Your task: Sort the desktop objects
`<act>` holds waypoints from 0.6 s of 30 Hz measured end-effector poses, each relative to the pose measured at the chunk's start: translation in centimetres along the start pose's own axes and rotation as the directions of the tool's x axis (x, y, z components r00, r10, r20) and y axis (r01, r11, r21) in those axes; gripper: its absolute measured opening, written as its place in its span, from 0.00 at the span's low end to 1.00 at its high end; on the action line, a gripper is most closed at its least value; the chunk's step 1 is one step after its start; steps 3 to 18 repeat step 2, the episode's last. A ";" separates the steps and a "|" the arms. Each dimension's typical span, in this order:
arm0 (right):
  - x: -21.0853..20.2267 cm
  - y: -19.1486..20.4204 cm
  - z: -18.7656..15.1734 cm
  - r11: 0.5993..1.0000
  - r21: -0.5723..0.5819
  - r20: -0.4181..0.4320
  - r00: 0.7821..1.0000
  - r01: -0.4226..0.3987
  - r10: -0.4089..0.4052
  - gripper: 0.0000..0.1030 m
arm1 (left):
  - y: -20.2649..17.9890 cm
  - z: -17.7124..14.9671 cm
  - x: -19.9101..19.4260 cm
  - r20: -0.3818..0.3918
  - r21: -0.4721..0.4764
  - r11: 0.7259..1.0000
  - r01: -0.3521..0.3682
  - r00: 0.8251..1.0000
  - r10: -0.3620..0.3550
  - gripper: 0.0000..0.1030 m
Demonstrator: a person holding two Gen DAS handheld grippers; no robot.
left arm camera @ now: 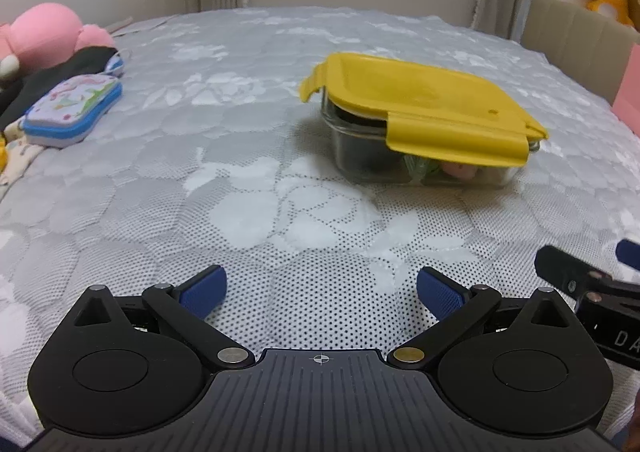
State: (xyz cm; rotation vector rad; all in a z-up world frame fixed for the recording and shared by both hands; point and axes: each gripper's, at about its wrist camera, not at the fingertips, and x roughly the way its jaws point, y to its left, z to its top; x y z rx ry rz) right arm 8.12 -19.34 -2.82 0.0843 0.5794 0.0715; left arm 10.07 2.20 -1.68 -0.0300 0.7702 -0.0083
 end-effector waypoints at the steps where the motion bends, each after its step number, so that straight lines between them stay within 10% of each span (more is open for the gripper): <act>1: -0.2 0.0 0.0 1.000 0.001 0.001 1.000 0.000 0.000 1.00 | 0.2 0.0 -0.4 0.013 -0.015 1.000 0.004 1.000 -0.004 1.00; 18: -0.3 0.0 -0.1 1.000 0.002 0.004 1.000 0.001 -0.001 1.00 | 0.4 0.1 -0.7 0.026 -0.035 0.999 0.001 1.000 0.000 1.00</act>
